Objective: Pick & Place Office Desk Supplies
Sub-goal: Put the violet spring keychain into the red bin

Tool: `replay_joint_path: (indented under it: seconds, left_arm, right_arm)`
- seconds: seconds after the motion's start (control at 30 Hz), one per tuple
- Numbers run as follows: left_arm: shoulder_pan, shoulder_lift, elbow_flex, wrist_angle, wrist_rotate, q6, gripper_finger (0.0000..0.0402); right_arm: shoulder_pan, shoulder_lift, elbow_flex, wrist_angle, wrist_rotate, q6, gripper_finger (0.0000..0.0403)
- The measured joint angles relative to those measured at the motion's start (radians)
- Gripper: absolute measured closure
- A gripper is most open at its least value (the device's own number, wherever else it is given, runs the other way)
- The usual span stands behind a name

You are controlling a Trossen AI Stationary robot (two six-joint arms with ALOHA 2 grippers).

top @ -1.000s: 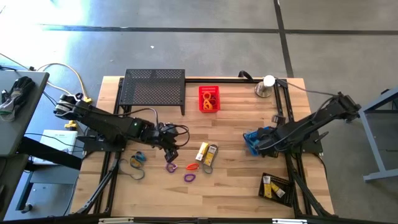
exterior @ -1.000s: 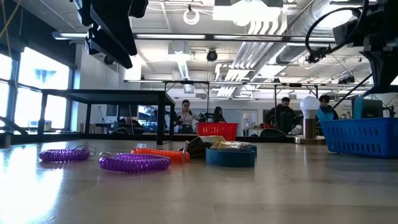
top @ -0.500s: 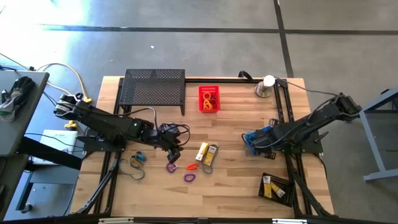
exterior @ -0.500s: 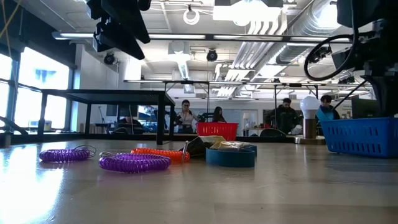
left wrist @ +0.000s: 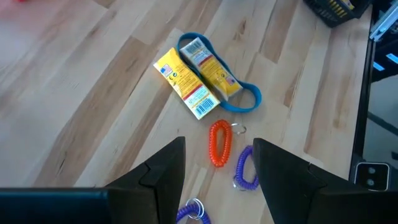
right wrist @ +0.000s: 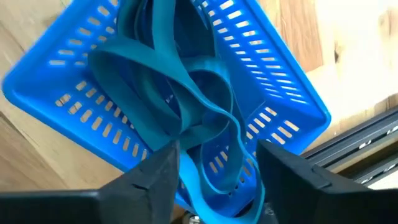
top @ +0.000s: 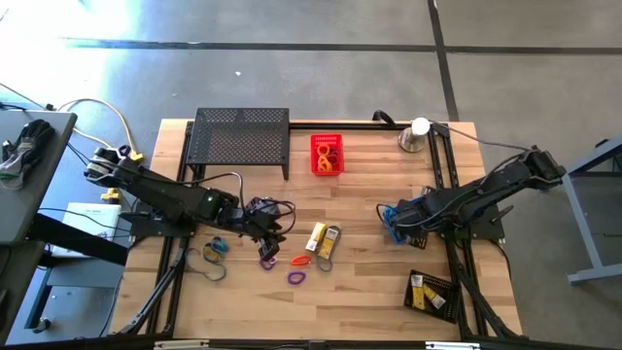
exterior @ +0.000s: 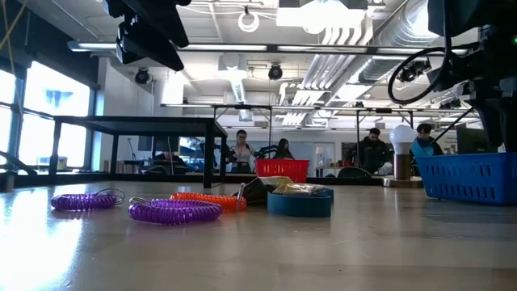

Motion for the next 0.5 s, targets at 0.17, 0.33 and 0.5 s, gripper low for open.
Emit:
replay_joint_path:
  seconds: [0.17, 0.33, 0.5]
  left_arm:
    - [0.000, 0.000, 0.000, -0.002, 0.000, 0.000, 0.0220]
    - [-0.001, 0.000, 0.000, -0.033, 0.000, 0.041, 0.0220]
    - [-0.004, 0.000, 0.000, -0.127, 0.026, 0.018, 0.0220]
  right_arm:
    - [0.000, 0.000, 0.042, -0.006, -0.046, 0.080, 0.0179]
    - [0.000, -0.013, 0.117, -0.009, -0.051, 0.136, 0.0176]
    - [0.002, -0.034, 0.154, 0.212, -0.054, 0.264, 0.0176]
